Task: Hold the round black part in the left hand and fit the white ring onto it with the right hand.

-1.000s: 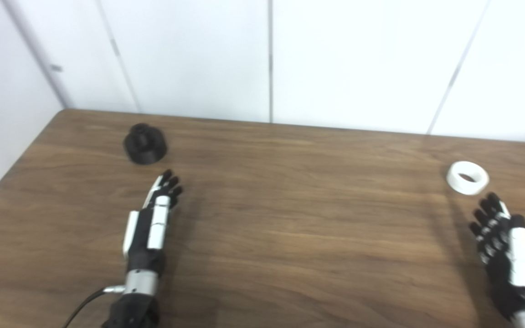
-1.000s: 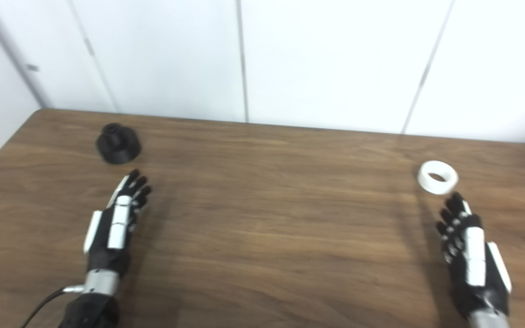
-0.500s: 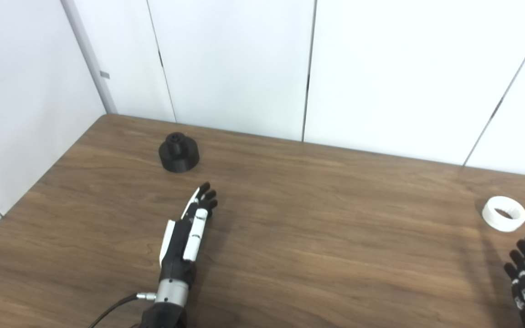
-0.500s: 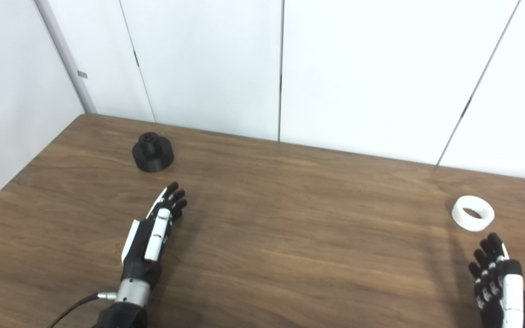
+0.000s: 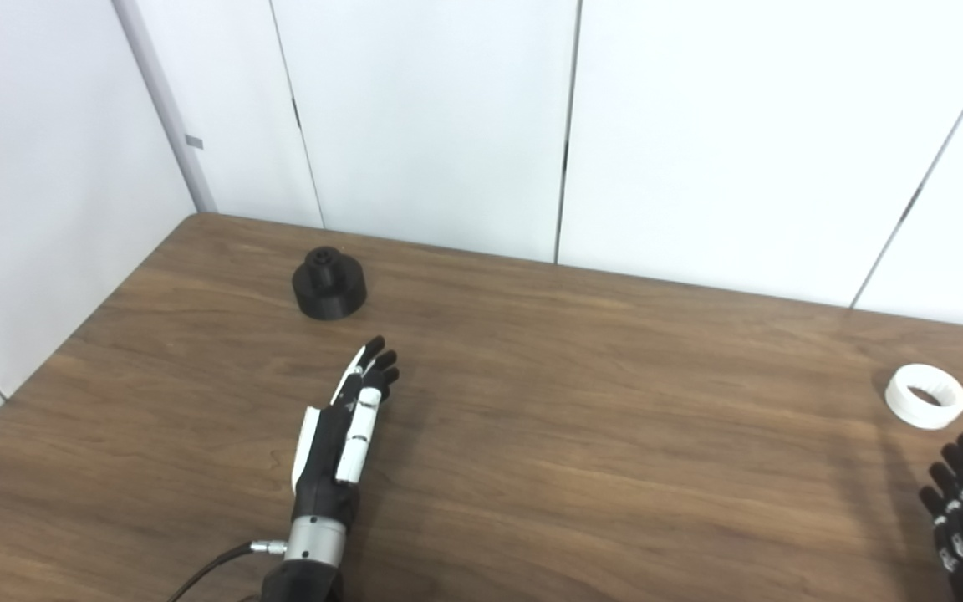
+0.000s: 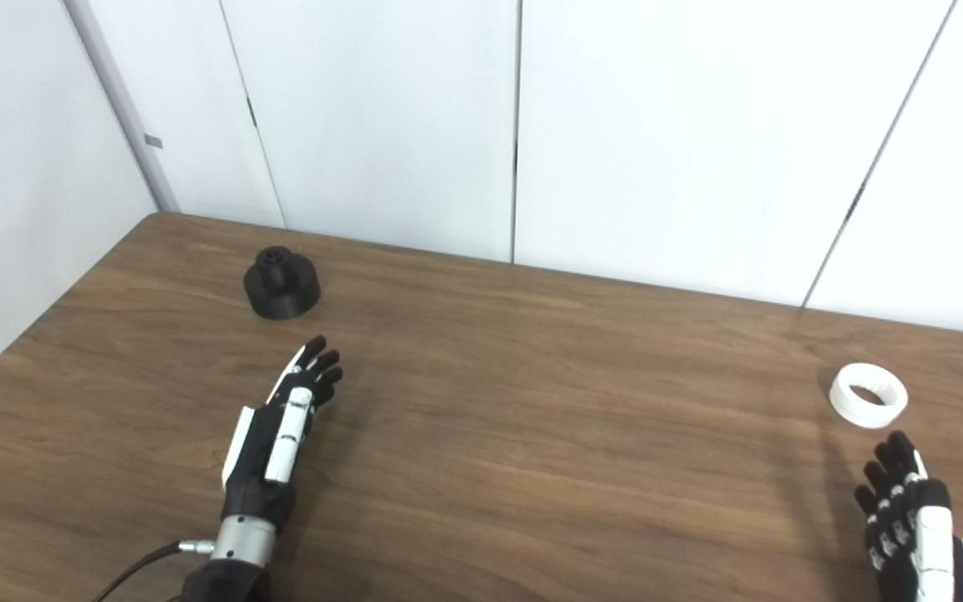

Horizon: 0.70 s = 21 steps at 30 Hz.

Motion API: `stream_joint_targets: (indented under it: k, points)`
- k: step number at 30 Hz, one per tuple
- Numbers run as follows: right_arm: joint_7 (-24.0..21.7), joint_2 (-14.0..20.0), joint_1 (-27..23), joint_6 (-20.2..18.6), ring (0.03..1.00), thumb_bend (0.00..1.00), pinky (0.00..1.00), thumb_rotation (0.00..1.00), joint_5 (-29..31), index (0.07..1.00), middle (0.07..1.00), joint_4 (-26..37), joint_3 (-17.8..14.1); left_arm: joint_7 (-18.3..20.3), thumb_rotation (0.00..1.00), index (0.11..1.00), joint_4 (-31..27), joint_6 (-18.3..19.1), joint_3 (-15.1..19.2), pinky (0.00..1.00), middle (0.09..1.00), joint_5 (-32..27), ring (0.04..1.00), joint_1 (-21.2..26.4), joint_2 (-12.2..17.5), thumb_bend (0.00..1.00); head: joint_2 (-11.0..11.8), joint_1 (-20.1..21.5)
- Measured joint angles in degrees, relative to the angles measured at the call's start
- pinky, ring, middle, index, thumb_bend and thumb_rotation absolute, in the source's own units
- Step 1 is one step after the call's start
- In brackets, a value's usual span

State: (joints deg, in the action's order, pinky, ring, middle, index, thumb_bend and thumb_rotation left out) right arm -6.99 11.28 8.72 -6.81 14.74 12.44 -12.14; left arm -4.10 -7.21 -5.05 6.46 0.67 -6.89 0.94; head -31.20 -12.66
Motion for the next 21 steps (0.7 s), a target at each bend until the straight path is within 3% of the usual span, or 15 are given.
stream_joint_targets:
  k: [16,21]
  points:
    - [0.04,-0.03,0.17,-1.70,1.000,0.48,1.00,1.00,-0.12,1.000,1.000,1.50,-0.01,-0.07,0.85,0.941,0.12,0.04,-0.31,0.94,0.919,0.39,0.911,0.13,0.03,0.51,-0.35,-0.53]
    - [0.10,-0.23,0.47,-2.03,1.000,0.45,1.00,1.00,-0.23,1.000,1.000,2.62,0.17,0.01,0.78,0.953,0.09,0.34,-0.30,0.93,0.924,0.41,0.918,0.13,0.19,0.54,-0.70,-0.44]
